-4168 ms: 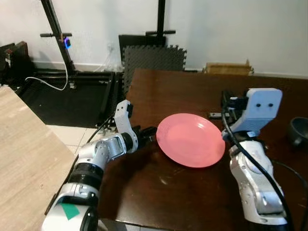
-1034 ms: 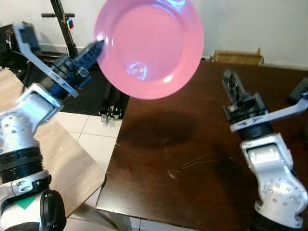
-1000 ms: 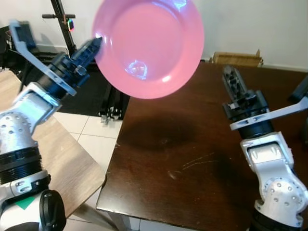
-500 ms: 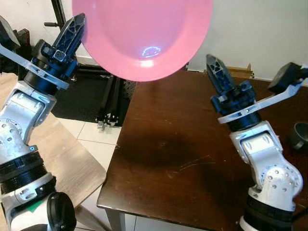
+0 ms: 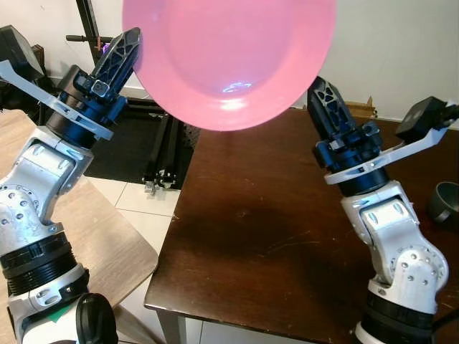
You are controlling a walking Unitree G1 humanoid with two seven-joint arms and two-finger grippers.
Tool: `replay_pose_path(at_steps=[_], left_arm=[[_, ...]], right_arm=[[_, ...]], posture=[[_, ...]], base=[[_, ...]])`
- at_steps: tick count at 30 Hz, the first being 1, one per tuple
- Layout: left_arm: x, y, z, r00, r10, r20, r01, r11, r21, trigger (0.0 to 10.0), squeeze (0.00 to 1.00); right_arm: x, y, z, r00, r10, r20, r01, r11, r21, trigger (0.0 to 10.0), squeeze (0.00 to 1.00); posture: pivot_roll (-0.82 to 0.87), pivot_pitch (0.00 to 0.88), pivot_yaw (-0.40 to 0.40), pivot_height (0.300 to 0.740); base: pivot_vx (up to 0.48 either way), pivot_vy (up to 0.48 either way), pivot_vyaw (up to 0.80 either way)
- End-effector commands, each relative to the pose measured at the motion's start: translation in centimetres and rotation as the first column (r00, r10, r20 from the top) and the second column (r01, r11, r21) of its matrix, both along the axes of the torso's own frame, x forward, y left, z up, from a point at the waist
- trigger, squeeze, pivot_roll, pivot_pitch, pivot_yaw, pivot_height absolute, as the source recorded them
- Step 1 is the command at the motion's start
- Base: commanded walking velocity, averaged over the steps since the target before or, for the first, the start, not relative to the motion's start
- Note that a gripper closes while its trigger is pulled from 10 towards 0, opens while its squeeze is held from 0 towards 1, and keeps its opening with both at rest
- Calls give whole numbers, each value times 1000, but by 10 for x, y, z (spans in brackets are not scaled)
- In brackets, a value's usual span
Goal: Setting the table
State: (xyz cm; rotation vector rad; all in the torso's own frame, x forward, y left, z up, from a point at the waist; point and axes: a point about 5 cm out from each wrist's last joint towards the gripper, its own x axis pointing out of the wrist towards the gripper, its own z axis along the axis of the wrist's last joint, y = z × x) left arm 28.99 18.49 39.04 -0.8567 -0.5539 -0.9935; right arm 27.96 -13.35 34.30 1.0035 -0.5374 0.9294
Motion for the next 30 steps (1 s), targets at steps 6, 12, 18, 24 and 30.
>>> replay_pose_path(at_steps=[6,12,18,24,30], left_arm=[[-2,2,-1,1000,0,-12,0,1000,-19,10000,0],[-2,-4,-6,999,-16,-30,15,1000,-12,10000,0],[2,-19,-13,997,-54,-64,54,999,0,10000,0],[1,-33,-19,990,-113,-89,114,993,12,10000,0],[1,-32,-18,991,-100,-89,102,995,14,10000,0]], right_arm=[[-5,1,-1,1000,3,20,-2,1000,-18,10000,714],[-4,5,-1,1000,5,29,-4,999,-43,10000,0],[-4,8,0,999,13,42,-11,998,-64,10000,0],[-4,15,0,999,36,40,-34,998,-54,9373,0],[-2,16,0,999,17,31,-15,998,-65,0,0]], posture=[[34,112,14,740],[33,113,16,740],[29,112,22,740],[32,111,24,740],[33,110,23,740]], base=[[0,0,0],[0,0,0],[0,0,0],[0,0,0],[0,0,0]])
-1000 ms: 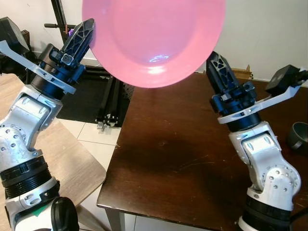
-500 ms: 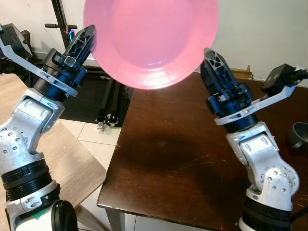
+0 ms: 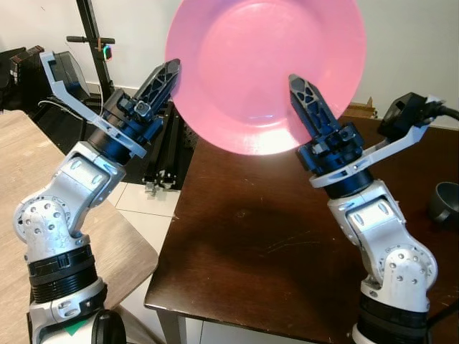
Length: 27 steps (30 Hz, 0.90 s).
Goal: Setting the table
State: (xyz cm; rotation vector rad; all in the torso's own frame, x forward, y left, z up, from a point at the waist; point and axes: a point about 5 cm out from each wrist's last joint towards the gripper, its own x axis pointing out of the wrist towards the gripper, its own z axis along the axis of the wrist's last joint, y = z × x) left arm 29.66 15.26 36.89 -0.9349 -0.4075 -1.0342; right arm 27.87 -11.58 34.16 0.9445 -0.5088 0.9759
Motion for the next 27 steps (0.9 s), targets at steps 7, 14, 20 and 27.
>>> replay_pose_path(at_steps=[7,14,20,27], left_arm=[[-6,0,2,1000,12,24,-12,1000,9,10000,0],[-7,-2,0,1000,19,24,-20,999,37,10000,0],[-6,-8,-4,1000,20,5,-20,998,66,10000,1000],[-3,-7,-12,998,61,-34,-57,993,105,10000,0]], right_arm=[[-2,-4,0,1000,-22,14,22,1000,3,0,0],[-3,-5,0,999,-27,18,27,1000,6,0,0],[-1,-6,-4,999,-47,8,47,999,0,0,0],[8,-9,-16,986,-161,-36,156,982,-105,10000,0]], posture=[[33,105,19,740],[33,101,21,740],[34,99,25,740],[38,100,24,740]], base=[[0,0,0],[0,0,0],[0,0,0],[0,0,0]])
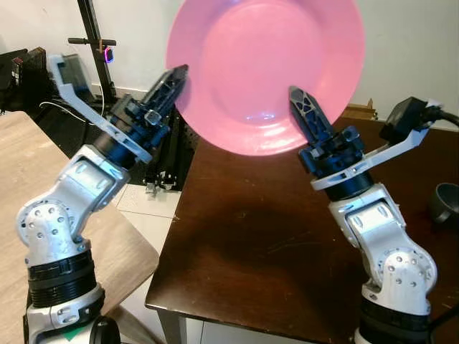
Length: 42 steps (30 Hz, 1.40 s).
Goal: Setting the table
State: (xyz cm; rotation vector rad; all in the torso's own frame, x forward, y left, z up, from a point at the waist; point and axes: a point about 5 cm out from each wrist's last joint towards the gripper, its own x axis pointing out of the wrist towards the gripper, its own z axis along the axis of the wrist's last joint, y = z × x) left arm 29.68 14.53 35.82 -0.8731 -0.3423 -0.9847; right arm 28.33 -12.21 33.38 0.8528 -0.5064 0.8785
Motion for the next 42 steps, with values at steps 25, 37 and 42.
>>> replay_pose_path(at_steps=[25,37,42], left_arm=[[-10,1,-114,876,480,41,-384,644,662,10000,0],[1,-1,-101,800,579,155,-533,567,628,10000,0],[-1,-8,-101,795,571,206,-552,539,636,10000,0]], right_arm=[[-6,-27,-81,753,-624,-209,577,779,-247,10000,0],[-1,-31,-73,724,-671,-158,627,737,-254,10000,0],[0,-25,-76,740,-645,-191,602,762,-238,10000,0]], posture=[[60,124,23,740],[69,117,21,740],[72,117,19,740]], base=[[0,0,0],[0,0,0],[0,0,0]])
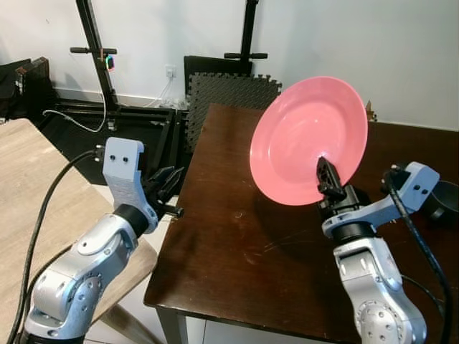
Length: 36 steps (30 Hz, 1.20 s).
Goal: Setting the table
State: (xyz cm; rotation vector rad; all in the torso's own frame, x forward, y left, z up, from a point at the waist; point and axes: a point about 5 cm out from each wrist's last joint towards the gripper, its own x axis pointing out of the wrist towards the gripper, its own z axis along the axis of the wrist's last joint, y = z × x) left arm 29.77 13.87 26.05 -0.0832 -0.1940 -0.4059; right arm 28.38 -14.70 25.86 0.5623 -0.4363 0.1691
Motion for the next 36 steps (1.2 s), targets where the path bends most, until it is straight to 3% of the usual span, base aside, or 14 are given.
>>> replay_pose_path(at_steps=[1,10,13,32,36], left_arm=[[-1,-2,-4,1000,6,6,-6,1000,21,10000,0],[-2,-4,-5,1000,5,6,-5,999,32,10000,0],[-2,-4,-7,1000,12,6,-13,999,39,10000,0],[1,-1,-9,999,33,3,-33,999,37,10000,0],[3,-1,-9,999,34,2,-34,999,36,10000,0]], right_arm=[[1,0,-1,1000,3,-1,-3,1000,20,10000,0],[4,-5,-3,1000,-16,-17,17,999,38,10000,0],[6,-8,-4,999,-46,-29,46,999,6,10000,0],[10,-14,-9,995,-78,-64,78,997,5,10000,0],[10,-15,-10,994,-83,-69,85,996,14,10000,0]], posture=[[72,118,18,740],[71,118,18,740],[72,118,18,740],[74,109,19,740],[71,106,22,740]], base=[[0,0,0],[0,0,0],[0,441,800],[0,444,799],[0,458,0]])
